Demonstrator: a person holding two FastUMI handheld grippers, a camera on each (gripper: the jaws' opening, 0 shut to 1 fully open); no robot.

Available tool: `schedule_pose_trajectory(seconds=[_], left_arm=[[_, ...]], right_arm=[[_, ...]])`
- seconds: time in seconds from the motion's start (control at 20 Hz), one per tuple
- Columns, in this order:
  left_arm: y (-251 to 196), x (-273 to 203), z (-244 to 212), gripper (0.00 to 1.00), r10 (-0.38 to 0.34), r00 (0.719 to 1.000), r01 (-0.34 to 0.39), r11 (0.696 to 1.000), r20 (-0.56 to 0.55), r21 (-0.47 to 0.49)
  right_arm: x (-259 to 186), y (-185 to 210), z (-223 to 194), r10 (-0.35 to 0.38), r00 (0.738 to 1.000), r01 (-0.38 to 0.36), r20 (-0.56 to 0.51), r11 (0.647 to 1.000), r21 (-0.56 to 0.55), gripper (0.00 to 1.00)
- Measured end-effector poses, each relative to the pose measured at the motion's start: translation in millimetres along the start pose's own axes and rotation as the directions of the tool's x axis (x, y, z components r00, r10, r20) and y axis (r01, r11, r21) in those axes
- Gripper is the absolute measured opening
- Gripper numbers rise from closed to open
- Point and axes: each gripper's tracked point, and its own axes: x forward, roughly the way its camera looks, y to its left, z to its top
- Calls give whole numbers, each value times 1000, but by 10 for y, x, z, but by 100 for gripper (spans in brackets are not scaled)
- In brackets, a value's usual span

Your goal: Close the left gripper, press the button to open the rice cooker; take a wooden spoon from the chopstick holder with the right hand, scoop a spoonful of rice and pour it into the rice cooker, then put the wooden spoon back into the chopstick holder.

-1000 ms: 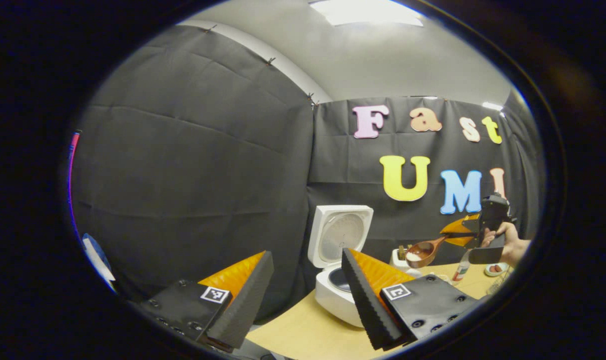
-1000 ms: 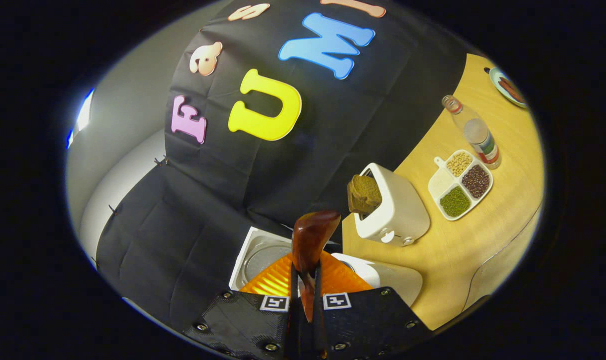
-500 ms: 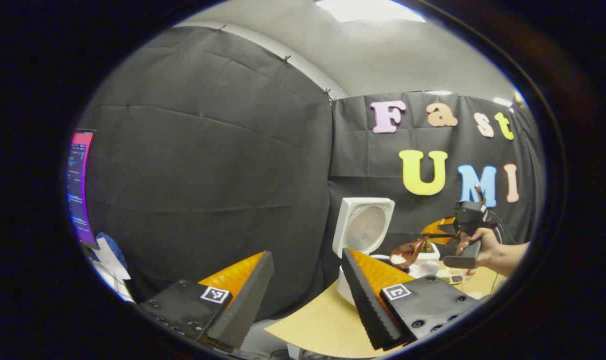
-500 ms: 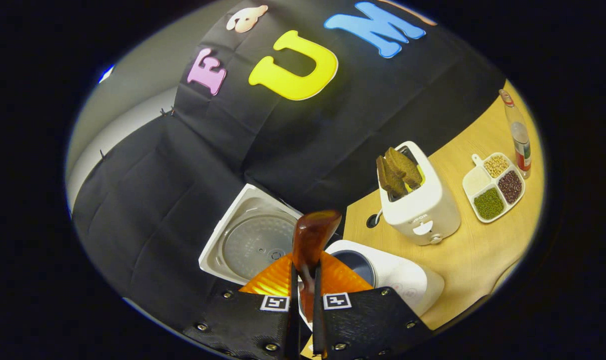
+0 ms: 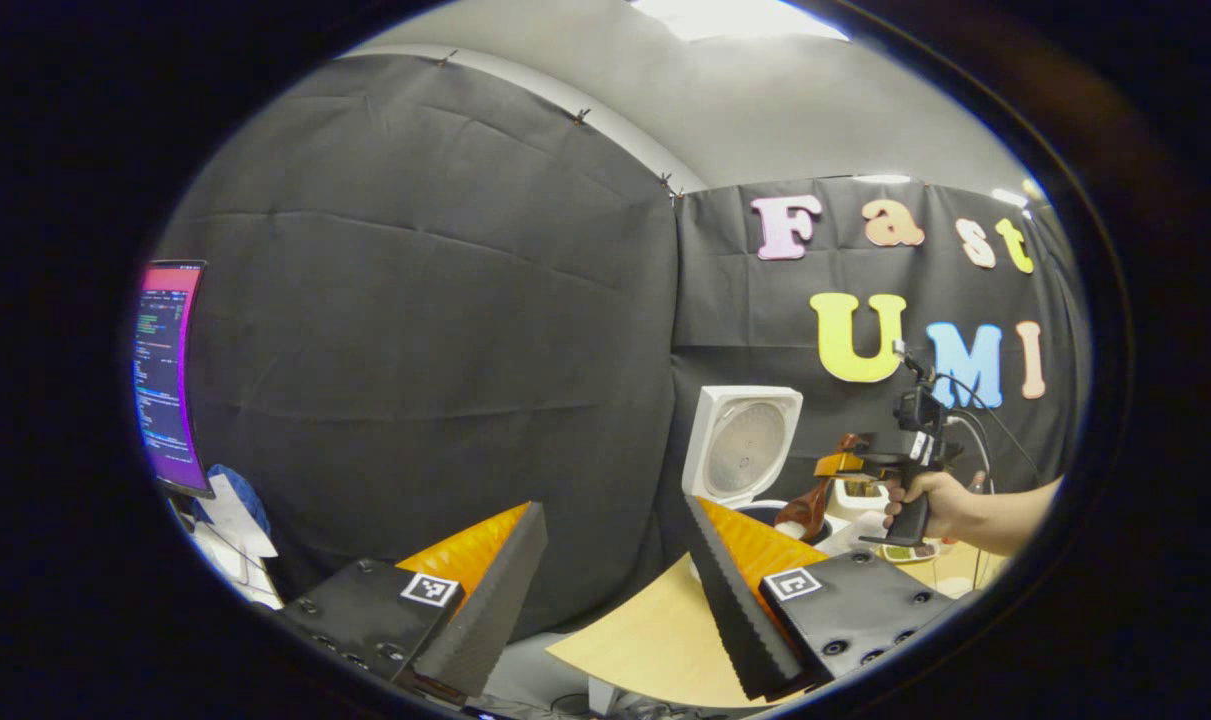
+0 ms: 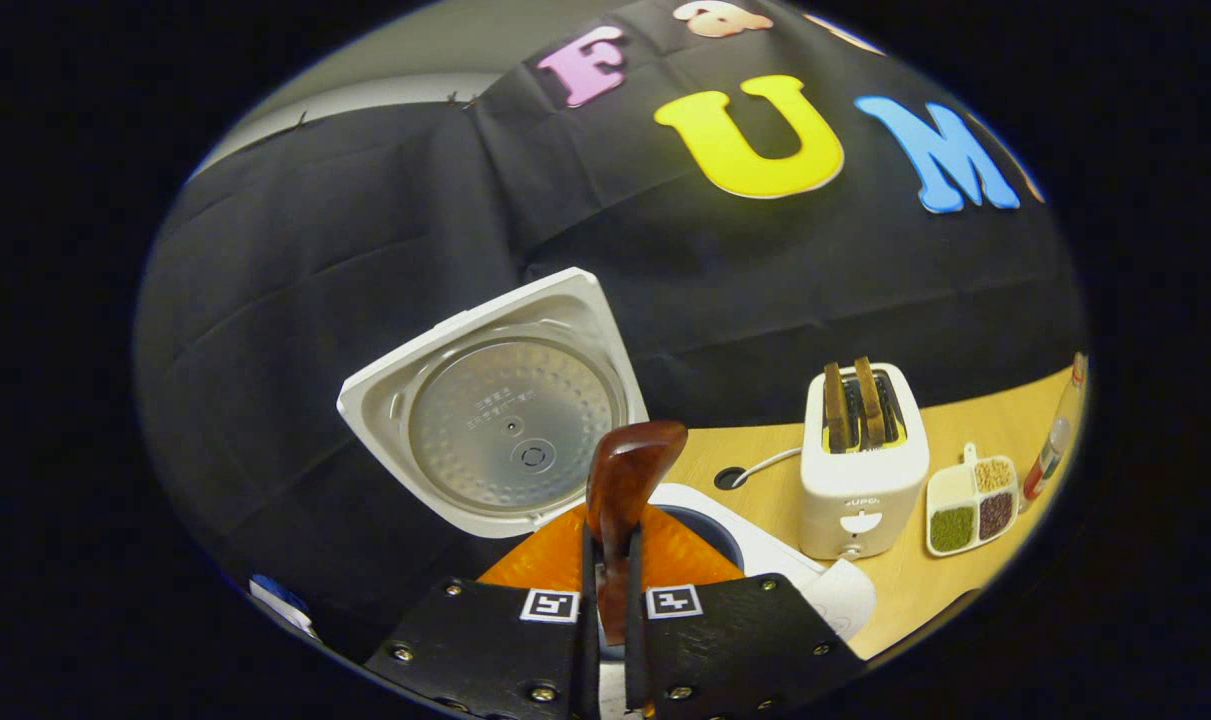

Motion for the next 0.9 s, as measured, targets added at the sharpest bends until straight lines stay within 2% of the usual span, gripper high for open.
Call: schedule_pose_trajectory(seconds=[0.1, 0.15, 0.2, 0.35, 0.4, 0.5, 0.55, 0.6, 0.65, 0.75, 0.9], left_arm=[[3, -15, -7, 95, 4, 1000, -4, 1000, -4, -3], [-2, -47, -22, 92, 3, 1000, -3, 1000, -5, -5], [-5, -53, -20, 95, 5, 1000, -5, 1000, -7, -6], [-15, -79, -22, 95, 9, 1000, -9, 1000, -3, -7], [-21, -73, -15, 92, 10, 1000, -10, 1000, -2, -9], [-29, -78, -42, 95, 7, 1000, -7, 1000, -4, -12], [-36, -89, -26, 91, 4, 1000, -5, 1000, -5, -12], [-45, -82, -18, 95, 3, 1000, -3, 1000, -4, -10], [-49, -81, -31, 95, 1, 1000, -1, 1000, -3, -9], [-82, -58, -31, 95, -4, 1000, 4, 1000, -2, -10], [-100, -44, -15, 95, -8, 1000, 8, 1000, -2, -10]], right_arm=[[0, 104, -3, -5, 1000, 8, 17, 989, -145, 10], [-3, 155, 9, -4, 1000, 11, 31, 977, -215, 10], [-2, 210, 6, -2, 999, 14, 42, 959, -283, 10], [-38, 306, -25, -5, 998, 34, 64, 887, -461, 10], [-47, 330, -27, -9, 997, 45, 74, 864, -502, 10], [-75, 379, -6, -7, 995, 64, 102, 823, -565, 10], [-90, 383, 2, -6, 993, 72, 114, 803, -592, 10], [-100, 371, 2, -8, 992, 85, 126, 782, -618, 10], [-126, 356, 17, -13, 990, 99, 138, 763, -638, 10], [-137, 338, 7, -14, 990, 100, 138, 760, -642, 10], [-140, 283, -29, -18, 996, 64, 89, 842, -536, 11]])
